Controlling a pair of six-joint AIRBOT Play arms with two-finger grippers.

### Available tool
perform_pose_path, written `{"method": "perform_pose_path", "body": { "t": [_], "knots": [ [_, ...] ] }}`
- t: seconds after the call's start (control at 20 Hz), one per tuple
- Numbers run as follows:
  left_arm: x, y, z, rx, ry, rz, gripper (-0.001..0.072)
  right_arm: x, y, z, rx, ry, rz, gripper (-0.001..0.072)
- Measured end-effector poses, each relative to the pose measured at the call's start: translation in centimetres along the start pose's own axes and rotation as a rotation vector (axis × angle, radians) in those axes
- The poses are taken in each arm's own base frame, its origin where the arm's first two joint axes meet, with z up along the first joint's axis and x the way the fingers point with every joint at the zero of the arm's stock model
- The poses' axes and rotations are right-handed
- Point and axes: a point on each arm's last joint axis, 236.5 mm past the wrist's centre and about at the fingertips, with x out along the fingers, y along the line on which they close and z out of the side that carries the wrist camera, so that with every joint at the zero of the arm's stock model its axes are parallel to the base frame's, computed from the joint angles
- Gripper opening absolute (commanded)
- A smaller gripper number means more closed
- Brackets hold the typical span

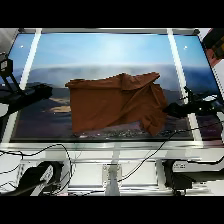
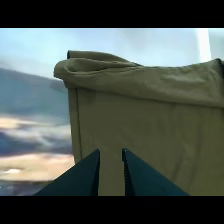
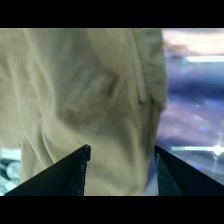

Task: Fold the clothes and pants, and hang the long-sleeved shirts on hangers.

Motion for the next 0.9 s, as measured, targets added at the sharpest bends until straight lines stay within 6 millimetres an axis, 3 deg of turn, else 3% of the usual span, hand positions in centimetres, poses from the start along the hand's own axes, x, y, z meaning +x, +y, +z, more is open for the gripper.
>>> {"method": "perform_pose_path", "body": {
  "t": [0.15, 0.3, 0.45, 0.6, 0.9],
  "knots": [
    [0.0, 0.0, 0.0, -0.004, 0.0, 0.0, 0.0174, 0.4, -0.5, 1.0, -0.001, -0.048, -0.006, 0.0351],
    [0.0, 0.0, 0.0, -0.006, 0.001, 0.0, 0.0174, 1.0, -0.6, 1.5, 0.004, -0.066, 0.005, 0.0108],
    [0.0, -0.1, -0.6, -0.024, 0.026, -0.005, 0.0173, 1.2, -0.6, 1.6, 0.009, -0.072, 0.014, 0.0014],
    [0.2, -0.3, -3.1, -0.059, 0.109, -0.015, 0.0173, 1.2, 0.1, 1.6, 0.021, -0.071, 0.045, 0.0014],
    [0.7, -1.2, -11.4, -0.204, 0.261, -0.078, 0.0173, 1.1, 1.9, 1.0, 0.035, -0.042, 0.122, 0.0014]
  ]
}}
